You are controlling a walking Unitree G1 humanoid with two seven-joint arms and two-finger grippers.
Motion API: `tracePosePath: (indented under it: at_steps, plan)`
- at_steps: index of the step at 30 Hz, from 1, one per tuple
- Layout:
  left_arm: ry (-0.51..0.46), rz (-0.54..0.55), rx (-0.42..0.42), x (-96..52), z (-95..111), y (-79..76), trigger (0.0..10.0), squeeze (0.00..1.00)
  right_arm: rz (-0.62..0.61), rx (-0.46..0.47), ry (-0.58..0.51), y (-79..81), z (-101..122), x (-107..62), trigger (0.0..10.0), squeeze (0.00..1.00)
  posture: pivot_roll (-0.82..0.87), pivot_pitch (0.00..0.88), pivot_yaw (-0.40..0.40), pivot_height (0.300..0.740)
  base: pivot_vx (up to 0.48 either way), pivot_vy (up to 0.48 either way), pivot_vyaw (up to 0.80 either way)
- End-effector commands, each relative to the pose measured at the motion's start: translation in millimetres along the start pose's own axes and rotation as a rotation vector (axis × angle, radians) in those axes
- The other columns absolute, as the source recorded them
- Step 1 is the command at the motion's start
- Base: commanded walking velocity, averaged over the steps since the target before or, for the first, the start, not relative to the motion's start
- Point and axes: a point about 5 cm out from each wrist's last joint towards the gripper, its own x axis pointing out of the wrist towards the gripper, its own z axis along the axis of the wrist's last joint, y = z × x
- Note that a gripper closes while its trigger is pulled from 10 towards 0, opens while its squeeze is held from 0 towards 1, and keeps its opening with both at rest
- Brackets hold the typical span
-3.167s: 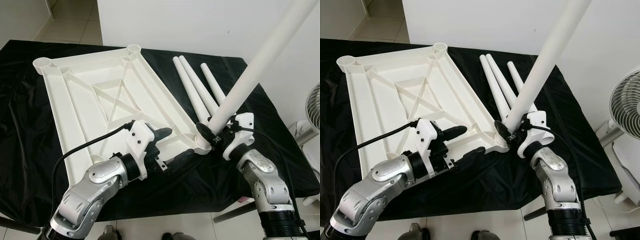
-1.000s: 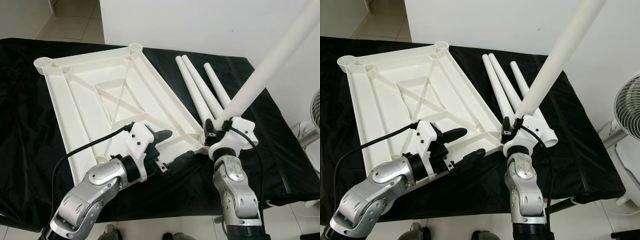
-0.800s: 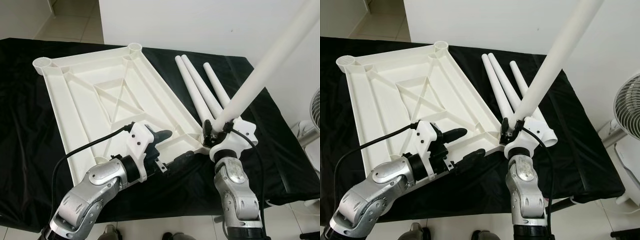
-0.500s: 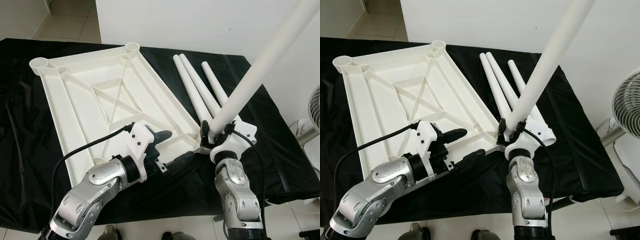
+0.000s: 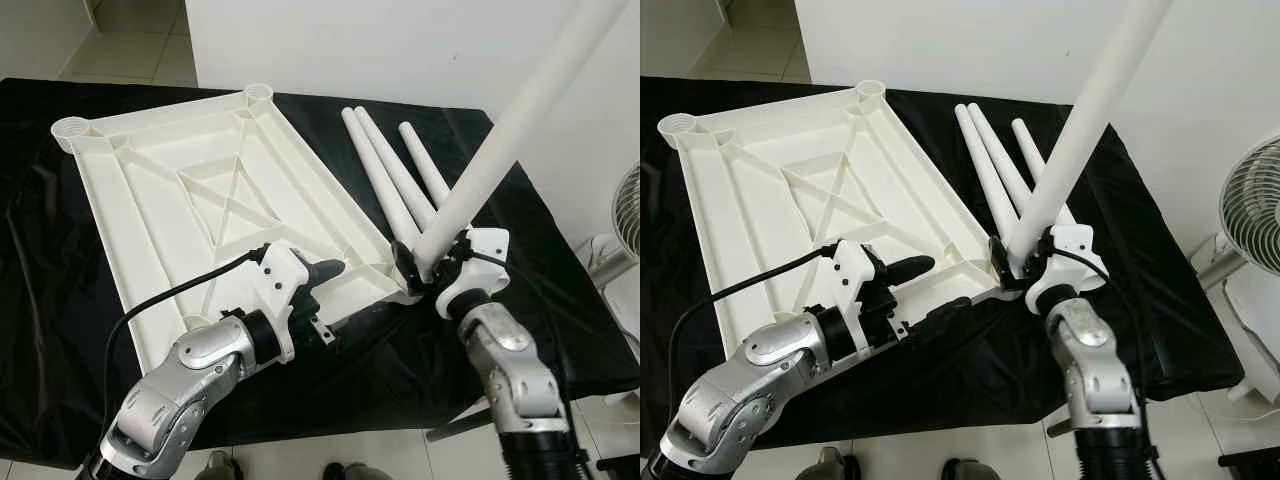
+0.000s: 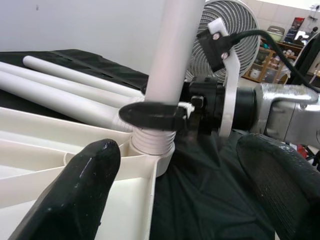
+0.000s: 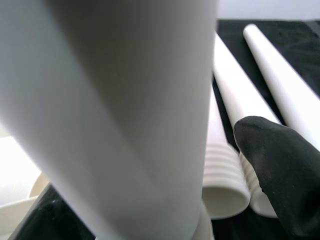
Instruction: Building children table
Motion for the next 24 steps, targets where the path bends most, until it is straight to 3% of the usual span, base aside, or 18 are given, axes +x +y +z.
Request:
tracePosePath:
  at_steps: [1, 8, 10, 15, 16, 17, 18, 24]
  plan:
    - [-0.003, -0.017, 0.01, -0.1, 2.5, -3.0, 10.0, 0.0, 0.04, -0.046, 0.02, -15.9, -0.9, -1.0, 10.0, 0.0, 0.01, 0.146, -0.065, 0.74, 0.0, 0.0, 0.0]
    - [-0.003, -0.015, 0.011, 0.0, 2.9, -2.6, 10.0, 0.0, 0.112, -0.072, 0.037, -20.4, -1.2, -1.0, 10.0, 0.0, 0.01, 0.146, -0.065, 0.74, 0.0, 0.0, 0.0]
    - [-0.004, -0.015, 0.011, 0.0, 3.1, -2.5, 10.0, 0.0, 0.236, -0.089, 0.054, -18.7, -3.1, -0.6, 10.0, 0.0, 0.02, 0.146, -0.061, 0.74, 0.0, 0.0, 0.0]
    - [-0.002, -0.016, 0.011, 0.1, 3.1, -2.3, 10.0, 0.0, 0.311, -0.12, 0.064, -17.5, -5.2, 0.4, 10.0, 0.0, 0.02, 0.145, -0.059, 0.74, 0.0, 0.0, 0.0]
    - [0.0, -0.017, 0.01, 0.1, 3.0, -2.4, 10.0, 0.0, 0.328, -0.124, 0.068, -17.6, -6.7, 1.6, 6.4, 0.0, 0.02, 0.145, -0.059, 0.74, 0.0, 0.0, 0.0]
    - [0.001, -0.018, 0.009, 0.0, 3.0, -2.5, 10.0, 0.0, 0.338, -0.124, 0.069, -18.4, -7.8, 2.7, 4.9, 0.0, 0.02, 0.145, -0.059, 0.74, 0.0, 0.0, 0.0]
    - [0.003, -0.018, 0.009, 0.2, 2.8, -2.5, 10.0, 0.0, 0.35, -0.116, 0.072, -18.7, -9.9, 4.0, 0.0, 0.0, 0.02, 0.142, -0.058, 0.74, 0.0, 0.0, 0.0]
    - [0.005, -0.018, 0.009, -0.2, 2.7, -2.8, 10.0, 0.0, 0.38, -0.094, 0.08, -19.1, -16.5, 5.9, 0.0, 0.0, 0.03, 0.139, -0.061, 0.74, 0.0, 0.0, 0.0]
